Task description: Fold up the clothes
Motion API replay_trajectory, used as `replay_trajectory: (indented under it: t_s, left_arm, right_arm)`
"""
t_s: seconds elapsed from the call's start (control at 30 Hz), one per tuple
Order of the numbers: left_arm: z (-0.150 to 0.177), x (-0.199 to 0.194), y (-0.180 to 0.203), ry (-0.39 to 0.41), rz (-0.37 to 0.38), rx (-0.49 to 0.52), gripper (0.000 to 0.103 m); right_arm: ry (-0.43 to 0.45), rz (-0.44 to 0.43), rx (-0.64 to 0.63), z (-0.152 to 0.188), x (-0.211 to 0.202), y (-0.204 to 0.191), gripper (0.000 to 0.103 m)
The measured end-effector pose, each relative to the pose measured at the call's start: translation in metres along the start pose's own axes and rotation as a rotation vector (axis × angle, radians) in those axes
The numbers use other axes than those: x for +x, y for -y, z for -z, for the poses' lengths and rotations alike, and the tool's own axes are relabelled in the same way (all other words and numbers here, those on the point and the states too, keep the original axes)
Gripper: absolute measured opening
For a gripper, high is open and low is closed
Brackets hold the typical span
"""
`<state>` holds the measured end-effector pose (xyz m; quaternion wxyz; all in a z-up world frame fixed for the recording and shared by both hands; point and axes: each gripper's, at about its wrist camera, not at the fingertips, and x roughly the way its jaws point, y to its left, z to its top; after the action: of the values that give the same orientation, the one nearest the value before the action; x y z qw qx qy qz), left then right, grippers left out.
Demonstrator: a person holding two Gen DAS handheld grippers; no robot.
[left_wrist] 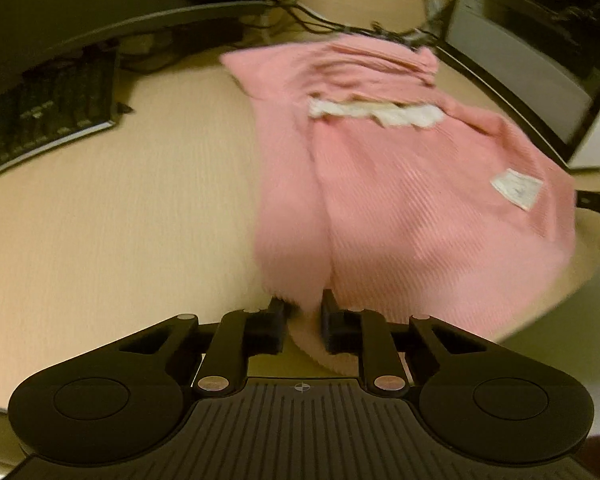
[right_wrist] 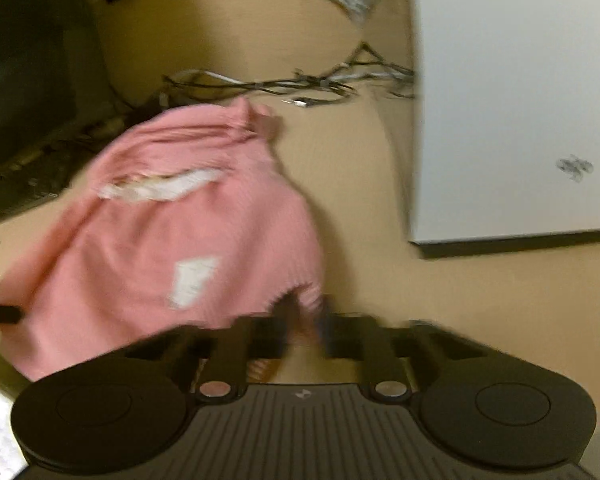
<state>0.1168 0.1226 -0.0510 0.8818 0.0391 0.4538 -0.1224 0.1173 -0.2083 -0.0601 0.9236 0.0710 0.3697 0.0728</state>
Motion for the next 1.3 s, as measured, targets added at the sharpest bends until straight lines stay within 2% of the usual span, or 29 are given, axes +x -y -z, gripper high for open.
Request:
replay_trajectory:
  t_s: [0.17,0.23,0.33,0.37,0.43,0.5,0.53,0.6,0.7,0.83,0.87,0.93,0.97,1.0,1.03,1.07,1.17,1.23,1.3]
  left_arm:
    - [-0.008,-0.011,-0.031,0.042,-0.087,-0.050,0.018]
    - [-0.009,-0.018,-0.042,0.052,-0.105,-0.071,0.019]
    - [-0.003,-0.027,-0.049,0.046,-0.102,-0.079,0.027]
    - [0.002,-0.032,-0.050,0.044,-0.089,-0.076,0.032]
    - [0.008,-0.040,-0.055,0.051,-0.048,-0.071,0.036]
    - [0.015,-0.050,-0.059,0.080,0.020,-0.074,0.057]
    - [0.016,-0.054,-0.061,0.095,0.051,-0.075,0.062]
    - [0.012,-0.052,-0.064,0.125,0.090,-0.075,0.080]
    - [0.005,-0.048,-0.069,0.165,0.149,-0.076,0.083]
    - [-0.013,-0.010,-0.073,0.135,0.175,-0.064,0.084]
    - [-0.015,-0.001,-0.073,0.122,0.175,-0.057,0.083]
    - [-0.015,0.010,-0.069,0.091,0.176,-0.040,0.074]
    - [-0.014,0.014,-0.066,0.077,0.178,-0.029,0.060]
    - [-0.011,0.013,-0.061,0.064,0.181,-0.002,0.040]
    - [-0.007,0.010,-0.054,0.059,0.168,0.040,0.027]
    - [-0.005,0.006,-0.046,0.056,0.150,0.085,0.008]
    - [-0.003,-0.014,-0.015,0.086,0.053,0.260,0.008]
    - [0.007,-0.016,0.014,0.078,0.052,0.412,0.009]
    - [0.017,-0.016,0.041,0.066,0.054,0.559,0.015]
  right_arm:
    - [0.076,-0.054,-0.047,-0.017,-0.044,-0.014,0.003]
    - [0.046,-0.036,-0.063,-0.013,-0.049,-0.010,0.003]
    - [-0.059,0.019,-0.071,0.007,-0.044,0.001,0.003]
    - [-0.096,0.038,-0.067,0.015,-0.042,0.006,0.004]
    - [-0.157,0.069,-0.051,0.030,-0.040,0.016,0.004]
    - [-0.158,0.072,0.003,0.037,-0.046,0.026,0.012]
    - [-0.150,0.081,0.026,0.039,-0.049,0.028,0.015]
    - [-0.131,0.093,0.060,0.039,-0.055,0.031,0.023]
    - [-0.102,0.094,0.065,0.035,-0.060,0.024,0.030]
    - [-0.057,0.067,0.016,0.021,-0.067,0.000,0.042]
    - [-0.045,0.062,0.001,0.018,-0.070,-0.005,0.046]
    - [-0.028,0.062,-0.020,0.014,-0.077,-0.014,0.048]
    - [-0.025,0.065,-0.023,0.012,-0.077,-0.016,0.049]
    - [-0.024,0.069,-0.021,0.011,-0.078,-0.017,0.049]
    - [-0.024,0.075,-0.014,0.010,-0.079,-0.017,0.049]
    - [-0.024,0.079,-0.006,0.010,-0.080,-0.016,0.049]
    - [-0.027,0.088,0.014,0.012,-0.081,-0.011,0.049]
    - [-0.028,0.090,0.010,0.012,-0.076,-0.010,0.049]
    - [-0.029,0.090,0.005,0.011,-0.070,-0.010,0.049]
